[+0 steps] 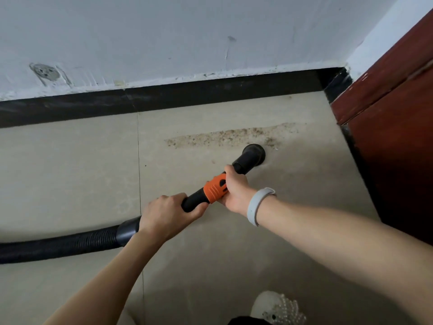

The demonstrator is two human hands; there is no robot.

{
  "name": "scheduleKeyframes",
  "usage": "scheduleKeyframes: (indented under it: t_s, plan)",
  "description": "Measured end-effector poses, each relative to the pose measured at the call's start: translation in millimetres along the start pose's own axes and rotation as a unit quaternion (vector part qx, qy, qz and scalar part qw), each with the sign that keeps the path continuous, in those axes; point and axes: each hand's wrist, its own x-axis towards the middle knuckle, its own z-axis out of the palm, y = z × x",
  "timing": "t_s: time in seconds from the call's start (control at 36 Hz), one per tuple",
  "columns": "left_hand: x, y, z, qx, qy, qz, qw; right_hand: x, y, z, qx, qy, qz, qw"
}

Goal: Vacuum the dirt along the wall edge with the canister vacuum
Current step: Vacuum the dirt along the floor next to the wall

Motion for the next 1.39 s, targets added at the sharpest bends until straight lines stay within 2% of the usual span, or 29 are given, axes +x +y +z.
scheduleKeyframes:
  t_s: [0.47, 0.56, 0.75, 1.0, 1.39]
  plan:
    - [56, 124, 27, 0.051, -0.007, 0.096, 0.994, 29, -69, -101, 0.151, 0.100, -0.074, 0.981]
    - [69, 145, 29, 0.058, -0.004, 0.115, 0.992, 37, -85, -115, 0.157, 0.101, -0.087, 0.979]
    - [90, 177, 31, 0.034, -0.057, 0.150, 0.986, 46, -119, -142, 0.152, 0.075, -0.082, 0.982]
    - [86, 162, 32, -0.014, -0.082, 0.116, 0.990, 53, -124, -122, 0.067, 0.037, -0.074, 0.994]
    - [56, 94, 22, -0.031, -0.079, 0.074, 0.994, 50, -78, -71, 0.033, 0.018, -0.059, 0.998]
